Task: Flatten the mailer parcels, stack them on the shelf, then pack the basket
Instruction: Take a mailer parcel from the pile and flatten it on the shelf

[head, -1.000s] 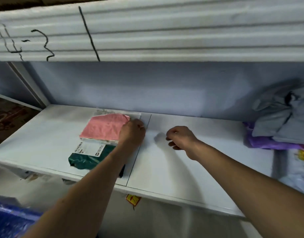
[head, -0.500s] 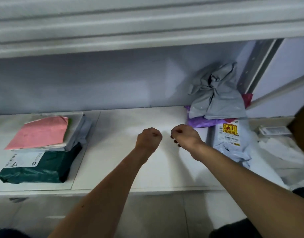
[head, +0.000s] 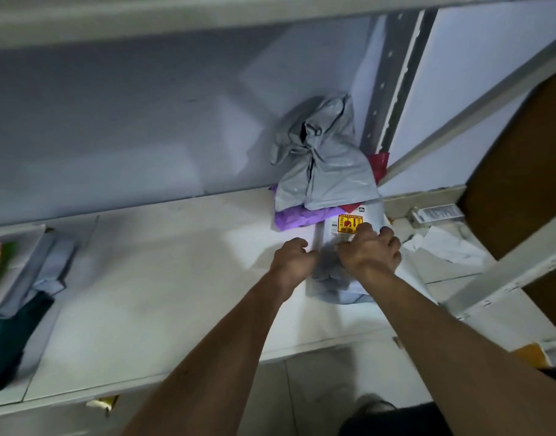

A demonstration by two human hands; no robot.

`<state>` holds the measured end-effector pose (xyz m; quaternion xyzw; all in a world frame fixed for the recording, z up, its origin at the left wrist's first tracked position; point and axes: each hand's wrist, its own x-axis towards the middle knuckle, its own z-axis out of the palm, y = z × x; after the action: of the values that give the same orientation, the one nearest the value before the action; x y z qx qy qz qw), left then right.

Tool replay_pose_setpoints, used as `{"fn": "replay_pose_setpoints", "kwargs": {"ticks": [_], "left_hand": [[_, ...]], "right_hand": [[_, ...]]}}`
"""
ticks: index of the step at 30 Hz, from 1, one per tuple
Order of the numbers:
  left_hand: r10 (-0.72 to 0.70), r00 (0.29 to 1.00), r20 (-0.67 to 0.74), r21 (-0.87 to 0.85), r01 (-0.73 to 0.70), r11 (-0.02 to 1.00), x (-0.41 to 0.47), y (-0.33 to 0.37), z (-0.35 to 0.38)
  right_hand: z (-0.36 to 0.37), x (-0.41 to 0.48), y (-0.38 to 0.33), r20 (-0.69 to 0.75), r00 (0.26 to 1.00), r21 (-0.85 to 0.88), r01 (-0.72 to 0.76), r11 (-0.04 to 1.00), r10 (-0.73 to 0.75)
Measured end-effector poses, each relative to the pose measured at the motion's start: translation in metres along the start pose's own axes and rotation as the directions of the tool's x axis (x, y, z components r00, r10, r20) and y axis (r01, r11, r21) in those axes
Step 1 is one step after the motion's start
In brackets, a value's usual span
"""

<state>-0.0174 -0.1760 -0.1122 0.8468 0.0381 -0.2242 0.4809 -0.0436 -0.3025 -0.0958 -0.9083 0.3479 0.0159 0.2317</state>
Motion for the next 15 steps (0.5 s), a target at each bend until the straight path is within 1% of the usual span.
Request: {"fn": "replay_pose_setpoints", "kwargs": {"ticks": [2,4,6,8,9,11,13,15], "left_hand": [[-0.024,0.998,0.054,0.012,0.023,1.0,0.004,-0.002,0.008],[-0.018,0.996,0.092,0.029,0.015,0.999,0.009,-0.005,0.015],[-0.001,0.998,0.065,0.028,-0.001,1.0,0.012,-0.007,0.013],[-0.006,0.999,-0.032,0.048,0.008,0.999,0.016,-0.014,-0.001],[-0.016,0.997,-0.073,0.081,0.022,0.996,0.017,-0.018,-0.011],[-0.036,0.994,-0.103,0.169,0.053,0.984,0.017,-0.028,-0.035],[-0.054,0.989,-0.137,0.257,0.089,0.962,0.014,-0.04,-0.061],[-0.069,0.98,-0.189,0.328,0.129,0.936,0.013,-0.056,-0.083]], "right_hand": [[0.001,0.004,0.003,0.084,0.989,0.069,-0.13,0.989,0.124],[0.001,0.005,0.001,0.19,0.963,0.144,-0.218,0.965,0.189],[0.006,0.004,-0.004,0.241,0.955,0.164,-0.216,0.963,0.173],[0.014,-0.001,-0.01,0.262,0.954,0.197,-0.201,0.96,0.146],[0.019,-0.003,-0.012,0.268,0.954,0.228,-0.195,0.954,0.131],[0.025,-0.012,-0.019,0.288,0.954,0.312,-0.181,0.933,0.089],[0.028,-0.024,-0.031,0.37,0.928,0.353,-0.183,0.918,0.043],[0.032,-0.037,-0.045,0.487,0.874,0.367,-0.189,0.911,-0.014]]}}
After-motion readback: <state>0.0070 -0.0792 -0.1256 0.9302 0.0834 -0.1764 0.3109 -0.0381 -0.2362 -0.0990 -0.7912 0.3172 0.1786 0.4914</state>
